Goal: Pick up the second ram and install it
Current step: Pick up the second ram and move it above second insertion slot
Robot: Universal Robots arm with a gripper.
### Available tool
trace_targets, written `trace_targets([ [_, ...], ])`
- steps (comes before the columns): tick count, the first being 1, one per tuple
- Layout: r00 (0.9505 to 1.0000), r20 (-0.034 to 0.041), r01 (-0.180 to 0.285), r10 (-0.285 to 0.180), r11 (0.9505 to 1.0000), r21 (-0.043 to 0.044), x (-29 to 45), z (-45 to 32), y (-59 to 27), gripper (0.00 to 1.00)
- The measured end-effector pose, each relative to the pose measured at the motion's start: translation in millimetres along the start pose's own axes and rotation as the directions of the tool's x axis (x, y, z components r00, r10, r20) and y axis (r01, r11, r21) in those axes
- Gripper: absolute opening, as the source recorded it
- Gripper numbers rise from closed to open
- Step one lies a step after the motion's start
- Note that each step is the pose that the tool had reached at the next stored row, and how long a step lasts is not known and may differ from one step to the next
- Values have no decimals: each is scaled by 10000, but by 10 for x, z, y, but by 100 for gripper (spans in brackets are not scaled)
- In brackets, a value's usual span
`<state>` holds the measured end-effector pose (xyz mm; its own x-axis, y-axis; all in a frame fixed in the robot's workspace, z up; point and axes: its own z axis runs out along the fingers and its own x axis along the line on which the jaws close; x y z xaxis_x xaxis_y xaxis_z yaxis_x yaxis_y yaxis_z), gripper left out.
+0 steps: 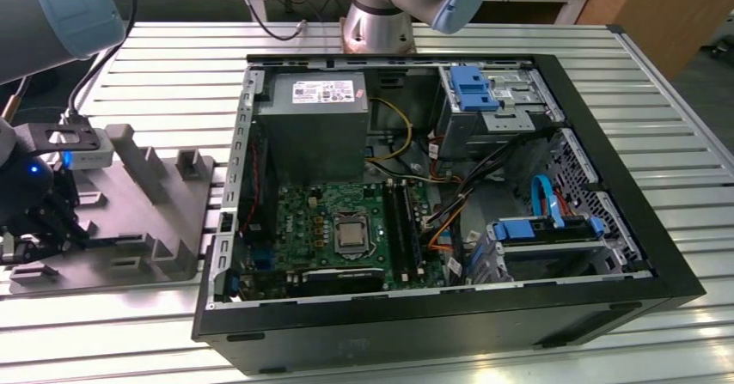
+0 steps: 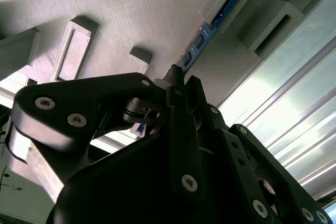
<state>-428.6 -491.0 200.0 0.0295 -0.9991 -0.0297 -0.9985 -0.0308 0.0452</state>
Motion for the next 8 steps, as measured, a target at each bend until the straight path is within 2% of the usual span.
trace_targets([
  [3, 10000, -1, 0, 0, 10000, 0, 0, 0, 0, 23],
  [6, 10000, 79, 3, -3, 10000, 6, -8, 2, -1, 23],
  [8, 10000, 98, 5, -5, 10000, 6, -11, 2, -1, 23],
])
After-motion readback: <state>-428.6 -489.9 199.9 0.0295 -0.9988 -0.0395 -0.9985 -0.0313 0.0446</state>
